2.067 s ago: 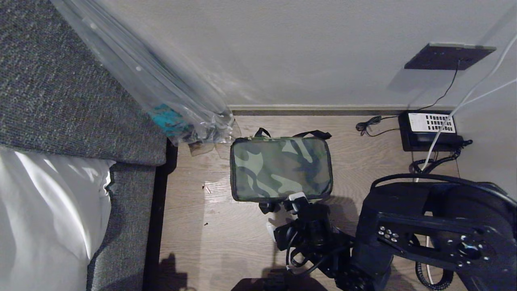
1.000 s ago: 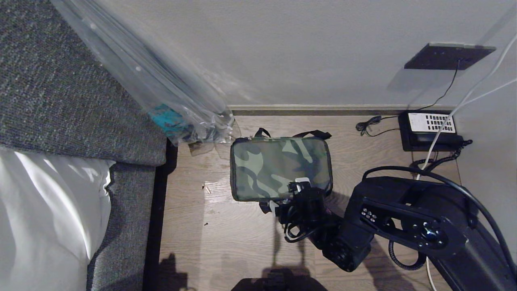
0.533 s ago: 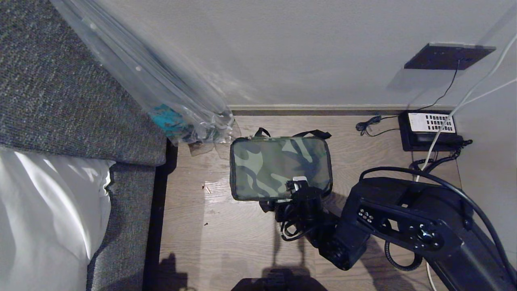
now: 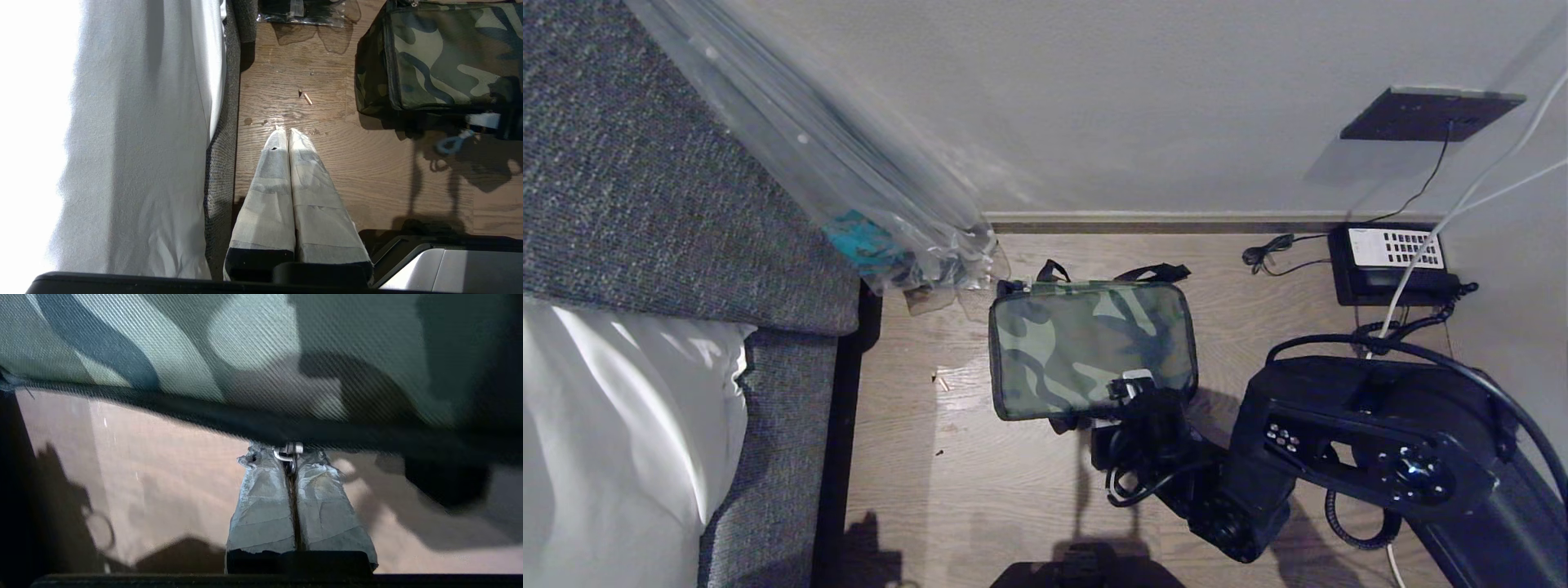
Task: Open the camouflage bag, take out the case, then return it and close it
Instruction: Open the top of the storage box
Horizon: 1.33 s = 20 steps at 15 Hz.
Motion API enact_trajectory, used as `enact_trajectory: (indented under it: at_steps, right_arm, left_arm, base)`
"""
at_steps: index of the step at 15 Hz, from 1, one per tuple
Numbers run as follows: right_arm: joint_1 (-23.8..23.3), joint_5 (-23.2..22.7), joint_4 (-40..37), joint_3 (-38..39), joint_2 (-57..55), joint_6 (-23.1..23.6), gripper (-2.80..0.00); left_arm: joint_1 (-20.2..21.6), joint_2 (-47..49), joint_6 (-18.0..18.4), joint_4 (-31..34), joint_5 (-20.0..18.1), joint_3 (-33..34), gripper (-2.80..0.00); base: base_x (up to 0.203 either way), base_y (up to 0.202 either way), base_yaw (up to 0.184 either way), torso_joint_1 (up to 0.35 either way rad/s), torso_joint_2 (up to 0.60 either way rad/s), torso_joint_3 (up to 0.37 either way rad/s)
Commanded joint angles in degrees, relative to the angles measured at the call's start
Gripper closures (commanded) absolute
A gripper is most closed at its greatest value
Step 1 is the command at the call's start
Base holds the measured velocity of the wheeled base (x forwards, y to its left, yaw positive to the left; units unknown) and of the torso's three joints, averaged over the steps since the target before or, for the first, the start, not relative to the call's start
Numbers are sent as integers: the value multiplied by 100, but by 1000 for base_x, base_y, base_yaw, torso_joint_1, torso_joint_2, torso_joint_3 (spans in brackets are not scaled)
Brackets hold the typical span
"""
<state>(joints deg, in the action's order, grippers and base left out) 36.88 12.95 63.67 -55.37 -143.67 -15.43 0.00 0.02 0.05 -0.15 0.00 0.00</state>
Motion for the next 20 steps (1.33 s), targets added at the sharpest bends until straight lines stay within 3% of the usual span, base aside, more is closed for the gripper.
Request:
enact_trajectory:
  at_steps: [1, 9, 20]
  right_arm:
    - [-5, -14, 47, 312, 278, 6, 0]
    - [-179, -40, 49, 481, 376, 396, 0]
    - [-979, -86, -5, 598, 426, 647, 0]
  left_arm:
    - [0, -2, 4, -3, 0, 0, 0]
    - [0, -2, -5, -3, 0, 0, 0]
    - [4, -2, 1, -3, 0, 0, 0]
  base:
    - [0, 0, 0, 0, 0, 0]
    - [0, 0, 0, 0, 0, 0]
    - [0, 0, 0, 0, 0, 0]
